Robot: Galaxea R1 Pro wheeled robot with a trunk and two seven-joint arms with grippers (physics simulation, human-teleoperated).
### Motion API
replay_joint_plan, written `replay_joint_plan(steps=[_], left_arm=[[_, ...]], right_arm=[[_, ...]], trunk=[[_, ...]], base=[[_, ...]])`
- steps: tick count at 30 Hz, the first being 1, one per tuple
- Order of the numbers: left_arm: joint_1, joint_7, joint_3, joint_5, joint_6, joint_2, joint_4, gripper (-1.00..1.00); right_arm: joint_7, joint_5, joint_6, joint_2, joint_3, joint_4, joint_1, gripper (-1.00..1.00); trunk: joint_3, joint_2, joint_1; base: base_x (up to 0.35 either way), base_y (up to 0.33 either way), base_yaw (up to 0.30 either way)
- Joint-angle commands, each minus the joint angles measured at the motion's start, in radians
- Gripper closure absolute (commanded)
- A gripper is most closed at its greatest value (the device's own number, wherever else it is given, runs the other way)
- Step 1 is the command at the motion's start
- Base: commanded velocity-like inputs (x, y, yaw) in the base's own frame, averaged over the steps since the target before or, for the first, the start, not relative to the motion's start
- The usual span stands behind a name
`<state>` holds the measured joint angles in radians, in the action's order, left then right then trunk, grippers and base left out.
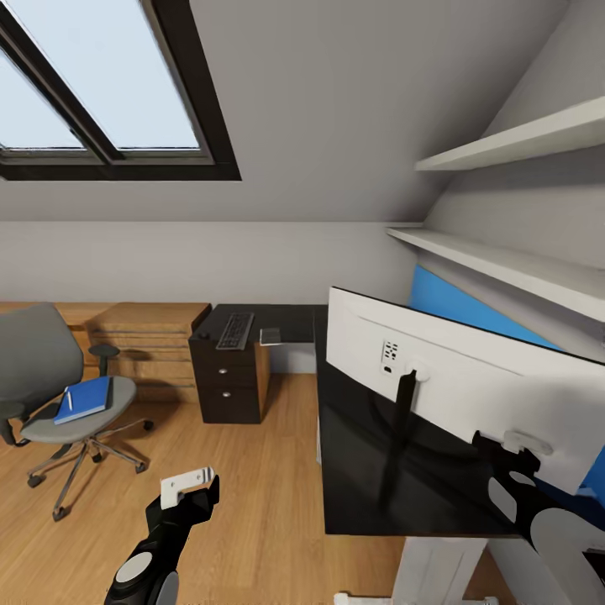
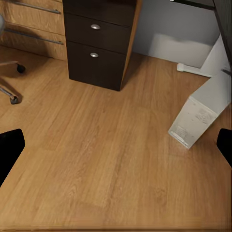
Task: In the bedroom, organize the workspace by keeping the computer under the desk, ensuring the monitor is on the desk, placing the keyboard on the desk next to the monitor, placing the mouse on the desk next to the keyboard, moving the folder from the swivel chair onto the desk next to the mouse, stacking the notebook on top of the folder with the pen on top of the notebook, and positioning the swivel chair next to the desk.
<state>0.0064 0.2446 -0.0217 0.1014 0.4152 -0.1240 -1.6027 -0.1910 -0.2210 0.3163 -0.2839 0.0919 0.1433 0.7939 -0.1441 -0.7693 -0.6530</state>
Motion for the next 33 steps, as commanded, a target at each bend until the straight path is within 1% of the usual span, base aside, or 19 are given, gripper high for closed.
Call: replay_joint_plan(steps=[1, 4, 8, 14, 17, 22, 28, 33], left_arm=[[0.000, 0.009, -0.001, 0.011, 0.004, 0.000, -0.002, -1.00], [0.000, 0.009, 0.000, 0.011, 0.004, 0.001, -0.002, -1.00], [0.000, 0.010, 0.001, 0.011, 0.002, 0.001, -0.002, -1.00], [0.000, 0.009, 0.017, 0.011, 0.002, 0.001, -0.003, -1.00], [0.000, 0.009, 0.025, 0.012, 0.002, 0.001, -0.003, -1.00], [0.000, 0.009, 0.026, 0.012, 0.002, 0.000, -0.003, -1.00], [0.000, 0.010, 0.028, 0.012, 0.002, 0.000, -0.003, -1.00], [0.000, 0.010, 0.032, 0.011, 0.001, 0.000, -0.003, -1.00]], right_arm=[[0.002, -0.003, 0.004, 0.000, 0.005, -0.001, 0.001, -1.00], [0.000, -0.003, 0.004, 0.002, 0.005, -0.001, 0.001, -1.00], [-0.001, -0.003, 0.005, 0.003, 0.006, 0.000, 0.001, -1.00], [-0.003, -0.003, 0.006, 0.003, 0.006, 0.001, 0.001, -1.00], [-0.004, -0.003, 0.007, 0.004, 0.006, 0.001, 0.001, -1.00], [-0.004, -0.003, 0.007, 0.005, 0.006, 0.001, 0.001, -1.00], [-0.004, -0.003, 0.008, 0.006, 0.007, 0.001, 0.001, -1.00], [-0.004, -0.003, 0.010, 0.008, 0.008, 0.001, 0.001, -1.00]], trunk=[[-0.001, -0.001, 0.000], [-0.001, -0.001, 0.000], [-0.001, -0.001, 0.000], [-0.001, -0.001, 0.000], [-0.001, -0.001, 0.000], [-0.001, -0.001, 0.000], [-0.001, -0.001, 0.000], [-0.001, -0.001, 0.000]], base=[[-0.195, -0.231, 0.000], [-0.179, -0.185, 0.000], [-0.058, -0.050, 0.000], [-0.039, -0.014, 0.000], [-0.211, -0.003, 0.000], [-0.298, 0.000, 0.000], [-0.192, -0.007, 0.002], [-0.095, -0.198, 0.138]])
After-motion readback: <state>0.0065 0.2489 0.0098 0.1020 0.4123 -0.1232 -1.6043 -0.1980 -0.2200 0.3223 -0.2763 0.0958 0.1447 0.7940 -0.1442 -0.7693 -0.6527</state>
